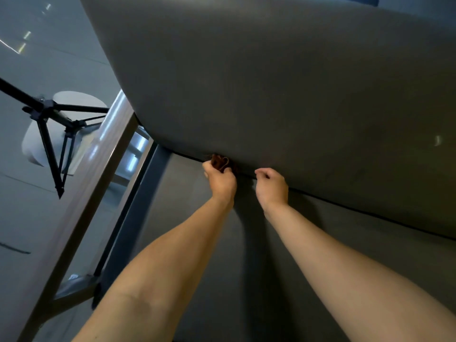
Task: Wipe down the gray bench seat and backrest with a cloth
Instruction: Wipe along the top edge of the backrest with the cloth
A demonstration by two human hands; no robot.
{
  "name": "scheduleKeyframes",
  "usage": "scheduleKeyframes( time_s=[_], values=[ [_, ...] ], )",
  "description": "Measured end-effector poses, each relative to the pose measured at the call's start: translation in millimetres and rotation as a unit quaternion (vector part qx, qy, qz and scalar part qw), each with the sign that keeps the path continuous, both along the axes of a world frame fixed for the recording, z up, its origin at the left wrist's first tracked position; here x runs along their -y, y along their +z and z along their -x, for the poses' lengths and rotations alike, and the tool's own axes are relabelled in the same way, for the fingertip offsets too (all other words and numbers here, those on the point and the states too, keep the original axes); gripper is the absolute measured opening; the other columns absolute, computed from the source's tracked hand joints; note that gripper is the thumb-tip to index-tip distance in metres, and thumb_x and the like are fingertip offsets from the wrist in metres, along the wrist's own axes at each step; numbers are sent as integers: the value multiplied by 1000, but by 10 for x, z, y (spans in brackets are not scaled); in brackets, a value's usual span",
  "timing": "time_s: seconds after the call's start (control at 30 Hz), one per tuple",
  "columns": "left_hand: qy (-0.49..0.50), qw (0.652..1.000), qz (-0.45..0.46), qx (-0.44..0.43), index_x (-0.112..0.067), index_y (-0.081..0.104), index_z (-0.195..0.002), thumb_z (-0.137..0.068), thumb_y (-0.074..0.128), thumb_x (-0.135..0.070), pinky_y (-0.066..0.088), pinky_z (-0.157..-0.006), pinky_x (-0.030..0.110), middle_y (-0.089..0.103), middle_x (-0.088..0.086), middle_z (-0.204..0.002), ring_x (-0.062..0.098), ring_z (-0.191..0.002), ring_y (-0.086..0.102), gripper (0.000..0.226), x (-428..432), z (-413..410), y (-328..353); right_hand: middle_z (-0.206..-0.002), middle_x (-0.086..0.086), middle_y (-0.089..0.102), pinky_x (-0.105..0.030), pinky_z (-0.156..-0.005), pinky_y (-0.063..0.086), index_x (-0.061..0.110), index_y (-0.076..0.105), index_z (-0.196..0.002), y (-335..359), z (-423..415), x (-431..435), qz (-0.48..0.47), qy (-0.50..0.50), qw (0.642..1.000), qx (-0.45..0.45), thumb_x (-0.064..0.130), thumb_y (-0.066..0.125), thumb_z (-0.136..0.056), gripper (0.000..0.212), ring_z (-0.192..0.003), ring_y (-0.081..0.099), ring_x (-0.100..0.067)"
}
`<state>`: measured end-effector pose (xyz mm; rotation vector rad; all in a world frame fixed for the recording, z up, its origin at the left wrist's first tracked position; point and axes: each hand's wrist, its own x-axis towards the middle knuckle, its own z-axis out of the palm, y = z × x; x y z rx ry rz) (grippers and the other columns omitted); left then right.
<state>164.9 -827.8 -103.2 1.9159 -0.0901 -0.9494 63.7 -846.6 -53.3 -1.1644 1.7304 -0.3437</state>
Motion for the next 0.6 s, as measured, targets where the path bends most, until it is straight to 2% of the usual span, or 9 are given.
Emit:
scheduleKeyframes(
  time_s=[0.13, 0.23, 0.3, 0.4, 0.5, 0.6],
  values=[
    [-49, 999, 8, 14, -19, 38, -120, -96, 48, 1, 51, -100, 41, 42, 8, -130, 21, -106, 53, 33, 27, 266, 36, -120, 7, 64, -28, -87, 43, 24, 70, -121, -61, 202, 16, -9, -45, 999, 18, 25, 49, -105, 26, -102, 53, -9],
    [-181, 982, 35, 46, -18, 40, -113, -94, 51, 2, 52, -94, 37, 50, 13, -126, 22, -105, 58, 30, -59, 369, -18, -120, 4, 64, -32, -91, 46, 22, 69, -120, -91, 279, -12, -10, -75, 997, 23, 24, 48, -105, 26, -107, 57, -14],
    [-219, 974, 39, 38, -19, 42, -111, -94, 54, 2, 52, -90, 33, 54, 13, -123, 22, -106, 60, 29, -104, 462, -68, -126, 0, 65, -35, -96, 48, 22, 68, -122, -110, 293, -46, -11, -85, 996, 27, 25, 48, -105, 26, -113, 59, -20],
    [-92, 995, 22, 25, -20, 43, -115, -94, 52, 3, 50, -97, 36, 57, 13, -125, 24, -108, 61, 33, -135, 403, -123, -127, 2, 61, -31, -88, 44, 23, 65, -125, -110, 348, -81, -20, -91, 994, 50, 24, 48, -106, 26, -107, 55, -15],
    [47, 998, 8, 33, -10, 41, -126, -95, 51, 2, 43, -95, 26, 51, 20, -132, 22, -105, 55, 35, -72, 100, -219, -128, 0, 61, -28, -88, 41, 20, 63, -126, -139, 433, -72, -21, -96, 993, 65, 24, 49, -106, 25, -109, 54, -15],
    [43, 999, -2, -4, -18, 39, -119, -92, 53, -2, 47, -106, 42, 49, 18, -133, 27, -110, 56, 34, 96, 144, -213, -121, 4, 59, -29, -88, 40, 22, 61, -126, -148, 469, -75, -37, -101, 989, 97, 27, 50, -106, 24, -111, 55, -16]
  ],
)
